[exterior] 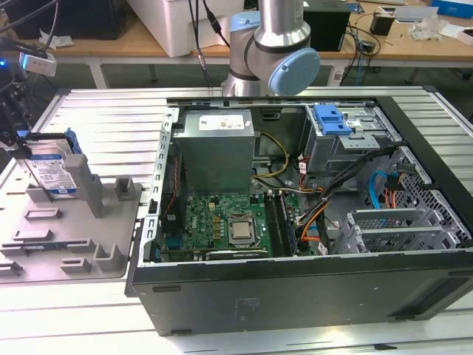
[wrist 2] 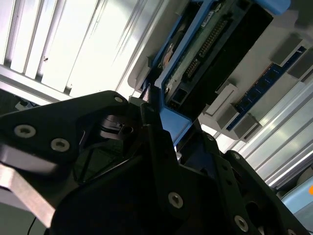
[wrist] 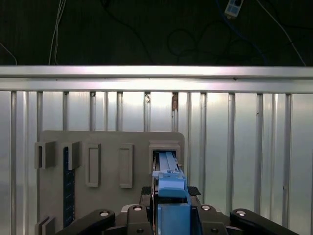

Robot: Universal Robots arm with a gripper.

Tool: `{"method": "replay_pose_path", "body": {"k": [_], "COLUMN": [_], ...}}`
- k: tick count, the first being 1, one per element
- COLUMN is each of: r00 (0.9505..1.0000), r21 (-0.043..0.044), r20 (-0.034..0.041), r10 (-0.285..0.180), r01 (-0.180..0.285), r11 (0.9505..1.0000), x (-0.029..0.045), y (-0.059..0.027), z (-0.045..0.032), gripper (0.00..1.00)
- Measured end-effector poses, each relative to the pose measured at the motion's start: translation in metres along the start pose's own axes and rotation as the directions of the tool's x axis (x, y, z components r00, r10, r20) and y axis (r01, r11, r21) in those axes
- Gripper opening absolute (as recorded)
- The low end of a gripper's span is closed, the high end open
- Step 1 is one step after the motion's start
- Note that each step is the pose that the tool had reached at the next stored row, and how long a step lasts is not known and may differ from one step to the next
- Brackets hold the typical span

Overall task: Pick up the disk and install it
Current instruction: 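Pick up the disk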

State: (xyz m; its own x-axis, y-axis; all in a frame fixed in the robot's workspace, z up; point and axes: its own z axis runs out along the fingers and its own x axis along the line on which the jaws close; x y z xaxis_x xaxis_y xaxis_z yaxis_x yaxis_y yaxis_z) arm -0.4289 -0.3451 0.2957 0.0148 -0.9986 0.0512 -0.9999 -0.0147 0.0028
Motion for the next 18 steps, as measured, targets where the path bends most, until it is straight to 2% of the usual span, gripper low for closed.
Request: {"method": "replay_pose_path", "body": {"k": [12,18], "r00": [1.0000,1.0000], "r21": [0.0003,0.0001], "r20": [0.0001,-0.0001], "r10": [0.000,0.000], "r01": [0.000,0.000], "r11": [1.0000,1.0000], "x": [0.0000,0.0002], "y": [0.0000,0.0000], "z": [0.0001,-0.0038], "gripper": [0.37,0.37]}}
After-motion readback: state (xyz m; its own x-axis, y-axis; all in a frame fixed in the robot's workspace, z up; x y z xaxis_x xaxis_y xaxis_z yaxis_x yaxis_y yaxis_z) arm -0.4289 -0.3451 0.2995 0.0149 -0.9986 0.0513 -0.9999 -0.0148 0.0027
